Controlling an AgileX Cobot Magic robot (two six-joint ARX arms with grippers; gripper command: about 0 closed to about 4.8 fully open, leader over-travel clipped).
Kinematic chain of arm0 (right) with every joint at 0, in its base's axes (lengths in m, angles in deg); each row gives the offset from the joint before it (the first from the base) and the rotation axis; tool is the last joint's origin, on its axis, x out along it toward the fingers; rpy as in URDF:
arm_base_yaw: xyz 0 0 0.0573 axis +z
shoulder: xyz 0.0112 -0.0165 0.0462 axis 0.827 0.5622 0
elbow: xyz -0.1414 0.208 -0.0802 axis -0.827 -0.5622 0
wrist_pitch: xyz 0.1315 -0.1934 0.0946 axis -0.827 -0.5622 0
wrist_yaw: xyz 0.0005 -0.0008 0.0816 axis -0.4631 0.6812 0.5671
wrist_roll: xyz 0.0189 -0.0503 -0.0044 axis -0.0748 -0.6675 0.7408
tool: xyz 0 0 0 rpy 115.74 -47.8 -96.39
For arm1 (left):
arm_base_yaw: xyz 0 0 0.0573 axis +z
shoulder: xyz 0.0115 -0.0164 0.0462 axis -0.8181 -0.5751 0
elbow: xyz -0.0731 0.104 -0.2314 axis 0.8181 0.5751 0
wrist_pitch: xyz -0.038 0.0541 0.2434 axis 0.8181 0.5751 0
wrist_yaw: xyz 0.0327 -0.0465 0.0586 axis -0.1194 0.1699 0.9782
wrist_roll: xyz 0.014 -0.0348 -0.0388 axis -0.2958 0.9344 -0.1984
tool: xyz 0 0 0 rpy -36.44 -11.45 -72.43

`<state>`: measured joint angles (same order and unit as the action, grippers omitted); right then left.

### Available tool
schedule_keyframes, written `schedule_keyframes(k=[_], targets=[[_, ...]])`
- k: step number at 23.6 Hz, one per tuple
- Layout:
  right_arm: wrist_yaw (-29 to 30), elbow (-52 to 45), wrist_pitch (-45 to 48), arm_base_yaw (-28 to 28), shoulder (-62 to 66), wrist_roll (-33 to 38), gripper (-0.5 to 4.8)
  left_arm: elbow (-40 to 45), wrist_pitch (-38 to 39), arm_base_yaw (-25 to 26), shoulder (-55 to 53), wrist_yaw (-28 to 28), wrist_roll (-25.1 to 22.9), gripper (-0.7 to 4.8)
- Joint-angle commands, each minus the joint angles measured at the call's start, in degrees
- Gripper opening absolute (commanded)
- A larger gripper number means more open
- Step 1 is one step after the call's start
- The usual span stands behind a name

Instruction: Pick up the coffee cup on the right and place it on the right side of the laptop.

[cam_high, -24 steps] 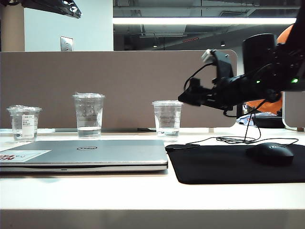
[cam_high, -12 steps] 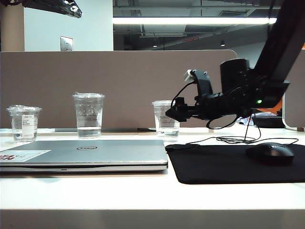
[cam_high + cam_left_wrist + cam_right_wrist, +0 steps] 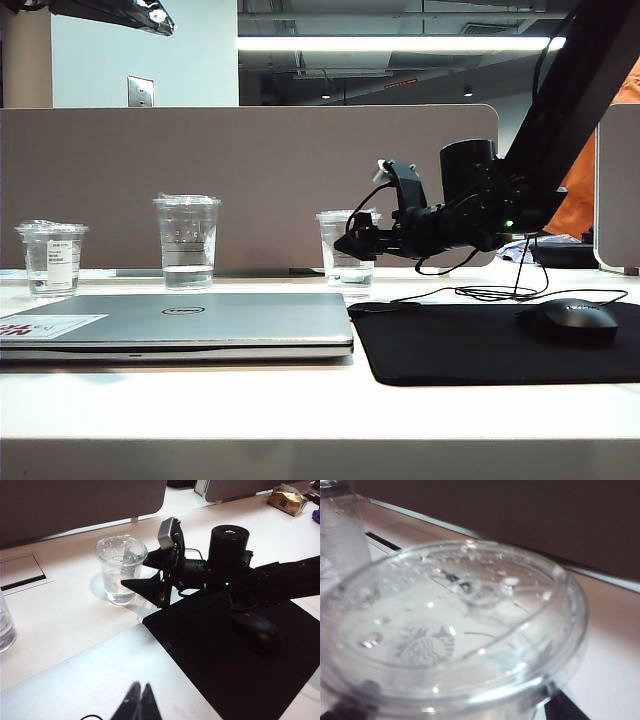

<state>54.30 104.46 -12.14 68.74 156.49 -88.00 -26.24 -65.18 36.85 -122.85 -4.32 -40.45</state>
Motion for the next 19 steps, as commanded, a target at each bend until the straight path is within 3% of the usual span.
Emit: schedule_keyframes(k=[1,16,19], targets=[[0.50,1.03,-0.61,0.15,0.59,0.20,4.79,-0.31,-0.68,-0.07,0.11,-0.50,-0.22,-0.06],[-0.55,0.98,3.58,1.57,3.19,-0.26,4.79,-0.31,-0.85,-0.22,0.11,-0.46,-0.20,-0.06],[-2.91,1.05,4.72,2.10,3.69,-0.28,4.79,-0.31,-0.85,-0.22,0.11,-0.44,-0.20,-0.06]])
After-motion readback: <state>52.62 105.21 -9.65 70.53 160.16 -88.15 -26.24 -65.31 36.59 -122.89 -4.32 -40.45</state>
